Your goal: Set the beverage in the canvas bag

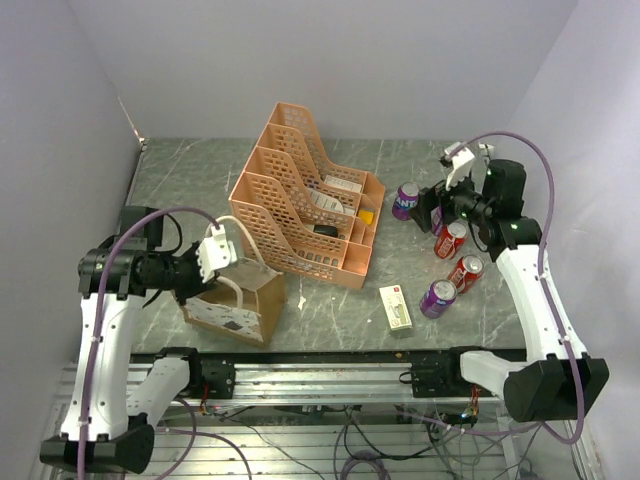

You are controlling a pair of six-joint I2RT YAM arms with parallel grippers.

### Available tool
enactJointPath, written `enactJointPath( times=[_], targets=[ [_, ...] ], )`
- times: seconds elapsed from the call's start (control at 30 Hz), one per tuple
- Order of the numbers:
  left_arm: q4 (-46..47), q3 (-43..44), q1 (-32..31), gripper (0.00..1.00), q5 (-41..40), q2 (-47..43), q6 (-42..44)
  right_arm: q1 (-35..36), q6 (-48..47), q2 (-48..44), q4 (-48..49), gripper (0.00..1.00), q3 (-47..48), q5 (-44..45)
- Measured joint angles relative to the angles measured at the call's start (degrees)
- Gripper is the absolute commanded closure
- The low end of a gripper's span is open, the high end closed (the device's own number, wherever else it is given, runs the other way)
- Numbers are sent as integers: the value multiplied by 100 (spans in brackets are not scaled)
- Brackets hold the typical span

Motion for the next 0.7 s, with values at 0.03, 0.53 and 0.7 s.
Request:
enactJointPath(
  times=[0.03,0.53,0.7],
  targets=[
    [107,0,-155,93,57,79,-157,98,-46,63,-37,0,107,-140],
    [2509,-33,-4030,93,-885,1215,-3206,2009,-439,651,9,0,326,-874],
    [2745,199,-4570,93,-911,1451,-3366,2129,-435,549,181,2,61,-839]
  ],
)
